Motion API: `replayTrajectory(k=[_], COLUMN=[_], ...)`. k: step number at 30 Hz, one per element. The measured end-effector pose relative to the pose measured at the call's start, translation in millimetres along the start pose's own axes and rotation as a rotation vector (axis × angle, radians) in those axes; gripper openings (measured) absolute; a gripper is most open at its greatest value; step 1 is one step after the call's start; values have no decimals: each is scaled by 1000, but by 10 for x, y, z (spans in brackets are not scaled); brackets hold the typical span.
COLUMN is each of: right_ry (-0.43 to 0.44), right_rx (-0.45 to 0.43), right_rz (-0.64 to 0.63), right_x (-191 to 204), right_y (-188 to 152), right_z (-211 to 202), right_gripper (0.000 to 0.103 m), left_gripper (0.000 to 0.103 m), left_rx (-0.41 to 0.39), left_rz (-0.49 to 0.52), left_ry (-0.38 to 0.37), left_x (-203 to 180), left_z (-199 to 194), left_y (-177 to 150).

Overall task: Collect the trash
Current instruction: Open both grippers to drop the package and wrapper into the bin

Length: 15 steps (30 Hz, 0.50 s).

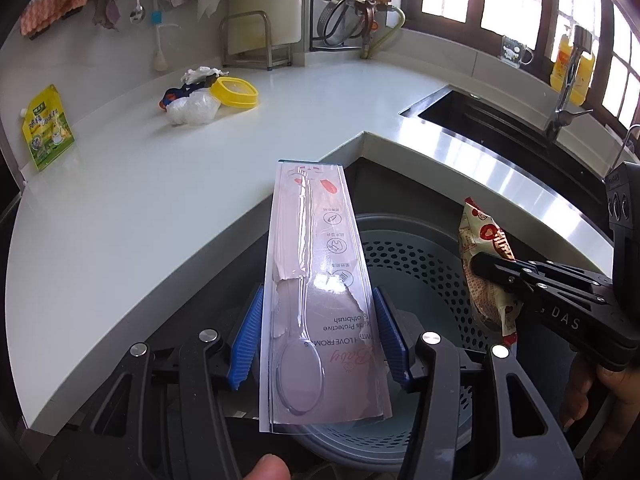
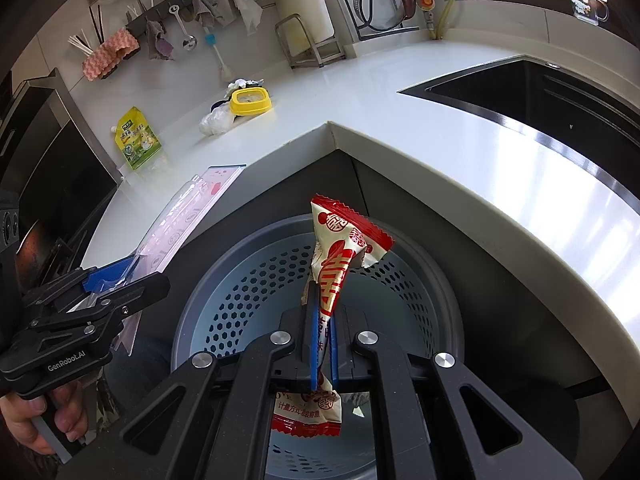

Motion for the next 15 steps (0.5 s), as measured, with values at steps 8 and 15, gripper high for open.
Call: replayTrajectory(k=[8,15], right_ry=[3,-3], right_rx=[10,16], right_rz=[-6,-14], right_x=[9,11], right_y=[-6,-32], right_z=[22,21], right_gripper=[4,14], left_gripper=[53,52], left_rx=[7,3], left_rz=[18,36], left_ry=[-9,-28], left_x=[-44,-116], left_z=[16,0], left_y=[-4,7])
Point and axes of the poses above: each gripper's, at about its wrist camera, not at the fingertips, and z roughly the way its jaws point, x to its left, y to its top, the point moved 5 cm from there along z, roughly the way its jaws point, and after that the axes turned 13 degrees about z, right-handed, at the moved point
